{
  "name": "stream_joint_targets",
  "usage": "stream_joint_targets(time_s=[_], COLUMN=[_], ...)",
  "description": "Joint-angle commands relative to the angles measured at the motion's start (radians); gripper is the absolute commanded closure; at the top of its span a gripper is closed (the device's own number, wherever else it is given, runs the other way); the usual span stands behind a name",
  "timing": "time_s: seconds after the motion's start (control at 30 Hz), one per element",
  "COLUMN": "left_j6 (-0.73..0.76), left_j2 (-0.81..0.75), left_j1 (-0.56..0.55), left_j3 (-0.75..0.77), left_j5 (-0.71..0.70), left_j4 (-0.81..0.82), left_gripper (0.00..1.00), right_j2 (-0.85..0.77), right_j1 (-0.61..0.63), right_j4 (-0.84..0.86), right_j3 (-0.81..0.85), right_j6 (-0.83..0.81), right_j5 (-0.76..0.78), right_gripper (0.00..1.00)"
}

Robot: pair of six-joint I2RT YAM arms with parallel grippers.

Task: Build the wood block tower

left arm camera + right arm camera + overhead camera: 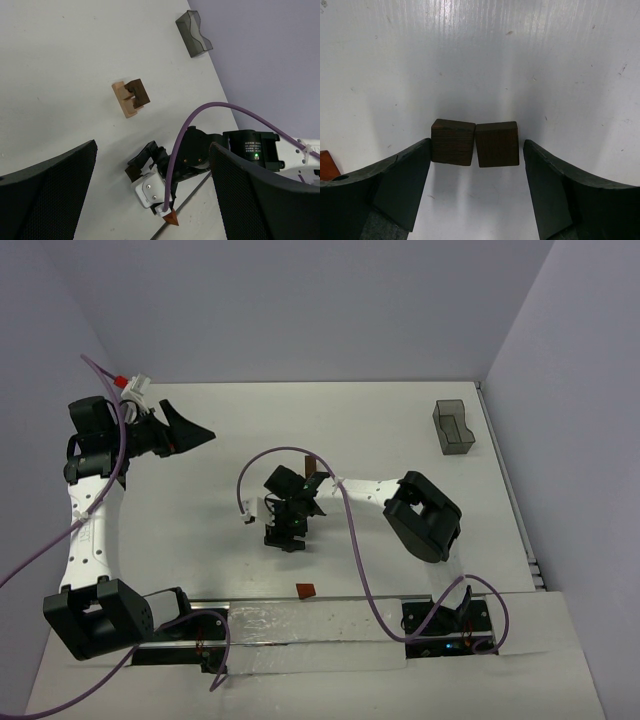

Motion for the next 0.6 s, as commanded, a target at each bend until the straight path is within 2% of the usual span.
stream_joint_targets(time_s=[0.0, 0.4, 0.5, 0.57], left_j6=[-0.007, -0.012, -0.012, -0.012], left_j2=[-0.018, -0.012, -0.012, -0.012], left_j1=[0.011, 0.013, 0.012, 0.013], left_j3=[0.001, 0.002, 0.005, 0.008], left_j5=[0.029, 0.035, 0.036, 0.036], left_j4=[0.047, 0.051, 0.049, 0.049], left_gripper=[0.01, 0.01, 0.01, 0.01], right_j2=[-0.004, -0.014, -0.018, -0.015], right_j1=[0.01, 0.009, 0.009, 0.01], right_j4=[0.017, 0.014, 0.014, 0.009], right_j3=[0.002, 0.003, 0.004, 0.008], right_j6=[-0.016, -0.01, -0.003, 0.0], right_j5=[0.01, 0.016, 0.018, 0.022], right_gripper=[0.21, 0.23, 0.17, 0.02])
